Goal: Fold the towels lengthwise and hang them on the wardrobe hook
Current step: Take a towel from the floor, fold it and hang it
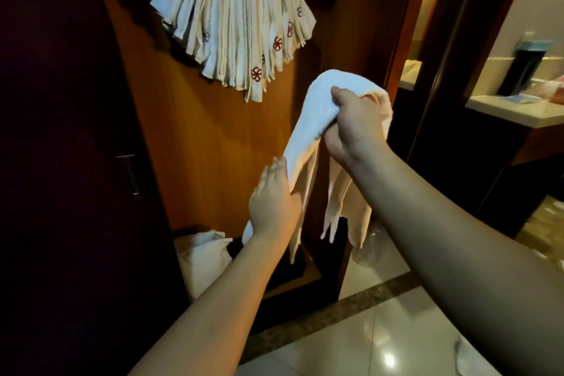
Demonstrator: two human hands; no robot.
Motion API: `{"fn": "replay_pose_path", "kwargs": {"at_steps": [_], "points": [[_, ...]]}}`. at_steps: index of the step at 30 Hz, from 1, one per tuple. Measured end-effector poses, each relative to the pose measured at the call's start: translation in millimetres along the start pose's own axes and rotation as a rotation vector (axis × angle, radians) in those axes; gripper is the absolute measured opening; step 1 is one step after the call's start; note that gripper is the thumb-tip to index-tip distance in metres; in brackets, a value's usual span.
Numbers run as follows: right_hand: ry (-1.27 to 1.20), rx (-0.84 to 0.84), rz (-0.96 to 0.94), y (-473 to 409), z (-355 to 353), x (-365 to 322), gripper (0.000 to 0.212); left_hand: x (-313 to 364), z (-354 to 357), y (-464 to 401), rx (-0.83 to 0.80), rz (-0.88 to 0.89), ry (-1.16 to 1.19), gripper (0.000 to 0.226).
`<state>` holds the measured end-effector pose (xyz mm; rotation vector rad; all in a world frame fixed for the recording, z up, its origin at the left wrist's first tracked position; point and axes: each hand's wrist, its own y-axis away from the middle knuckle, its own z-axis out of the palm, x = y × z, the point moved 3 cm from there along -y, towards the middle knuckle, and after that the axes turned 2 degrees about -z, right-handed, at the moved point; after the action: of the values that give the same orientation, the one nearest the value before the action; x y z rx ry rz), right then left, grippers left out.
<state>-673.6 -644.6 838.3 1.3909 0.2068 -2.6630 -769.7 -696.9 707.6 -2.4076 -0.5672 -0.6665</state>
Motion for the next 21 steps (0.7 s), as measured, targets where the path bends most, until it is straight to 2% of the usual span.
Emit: {"fn": "replay_pose_path", "kwargs": {"at_steps": [5,10,12,16,18,20,21], "points": [[-0.116,0.062,-0.013,-9.2,-10.5,-19.1,0.021,-58.4,25.1,11.8,-0.006,-0.074,-0.019,0.030],[-0.167,0.143,-0.042,-22.5,-23.7,-26.0,0.032,-98.5,22.0,16.4,0.046,-0.216,0.005,0.012],[-0.184,0.173,-0.035,-28.8,-28.2,-25.9,0.038,-119.8,25.0,18.2,0.037,-0.256,0.078,0.012],[-0.210,0.210,-0.011,-33.1,-35.0,-23.9,0.042,-132.9,10.3,24.6,0.103,-0.403,0.473,0.019],[-0.257,0.237,-0.015,-36.1,-40.4,-27.6,0.045,-128.8,-17.9,19.6,0.283,-0.436,0.708,0.018],[-0.309,0.242,-0.036,-41.5,-46.1,-37.1,0.045,-126.7,-51.7,7.8,0.472,-0.308,0.949,0.023],[-0.331,0.239,-0.034,-44.5,-48.7,-40.9,0.046,-126.6,-61.7,1.0,0.471,-0.216,1.119,0.028]]}}
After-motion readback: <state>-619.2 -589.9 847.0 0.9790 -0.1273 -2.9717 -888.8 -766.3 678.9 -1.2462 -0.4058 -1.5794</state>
